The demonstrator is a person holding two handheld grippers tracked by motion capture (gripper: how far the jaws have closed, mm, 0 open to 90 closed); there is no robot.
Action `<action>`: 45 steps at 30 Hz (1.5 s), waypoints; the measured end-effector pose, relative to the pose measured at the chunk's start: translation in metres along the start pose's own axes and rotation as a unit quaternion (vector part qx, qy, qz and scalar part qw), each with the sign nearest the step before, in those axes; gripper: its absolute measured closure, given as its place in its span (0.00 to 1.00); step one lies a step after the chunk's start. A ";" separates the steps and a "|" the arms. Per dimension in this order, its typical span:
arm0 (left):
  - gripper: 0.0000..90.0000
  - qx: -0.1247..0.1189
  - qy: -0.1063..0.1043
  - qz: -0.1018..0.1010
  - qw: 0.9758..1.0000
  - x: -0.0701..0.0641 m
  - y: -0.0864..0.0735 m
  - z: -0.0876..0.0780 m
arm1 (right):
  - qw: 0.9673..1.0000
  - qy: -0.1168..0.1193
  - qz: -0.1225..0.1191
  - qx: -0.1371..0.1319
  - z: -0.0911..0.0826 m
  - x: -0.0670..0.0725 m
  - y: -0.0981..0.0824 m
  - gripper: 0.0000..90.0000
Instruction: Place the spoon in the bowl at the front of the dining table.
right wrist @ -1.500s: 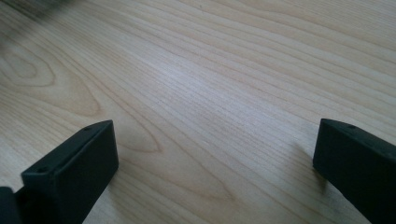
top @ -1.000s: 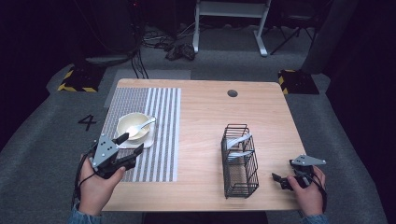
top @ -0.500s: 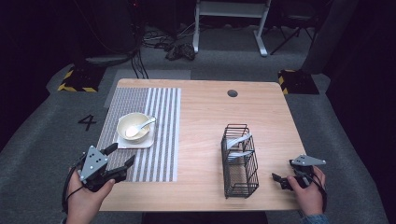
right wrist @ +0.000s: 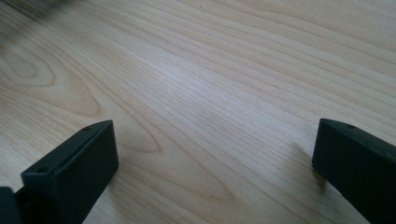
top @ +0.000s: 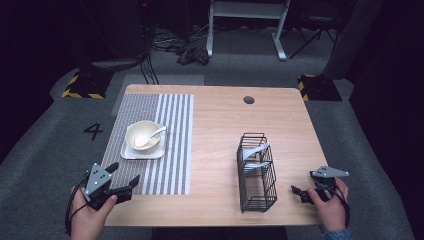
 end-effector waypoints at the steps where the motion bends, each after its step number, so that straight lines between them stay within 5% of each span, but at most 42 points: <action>1: 0.20 0.006 0.001 -0.002 1.000 0.000 -0.003 0.001 | 1.000 0.000 0.000 0.000 0.000 0.000 0.000 0.00; 4: 0.19 0.020 0.008 0.013 1.000 0.002 -0.011 0.003 | 1.000 0.000 0.000 0.000 0.000 0.000 0.000 0.00; 25: 0.19 0.078 -0.009 0.008 0.997 0.010 -0.050 0.016 | 1.000 0.000 0.000 0.000 0.000 0.000 0.000 0.00; 32: 0.19 0.103 -0.007 0.019 0.995 0.011 -0.062 0.019 | 1.000 0.000 0.000 0.000 0.000 0.000 0.000 0.00; 43: 0.18 0.164 0.010 -0.002 0.986 0.013 -0.080 0.026 | 1.000 0.000 0.000 0.000 0.000 0.000 0.000 0.00; 45: 0.17 0.164 0.004 0.000 0.986 0.013 -0.082 0.026 | 1.000 0.000 0.000 0.000 0.000 0.000 0.000 0.00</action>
Point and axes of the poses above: each handheld gripper's, and its own axes: z roughly forward along the jaws, y roughly out of its top, x roughly to its left, the point moved 8 cm from there along z, roughly forward along the jaws, and after that the axes turned 11 degrees about y, right-handed, at the moved point
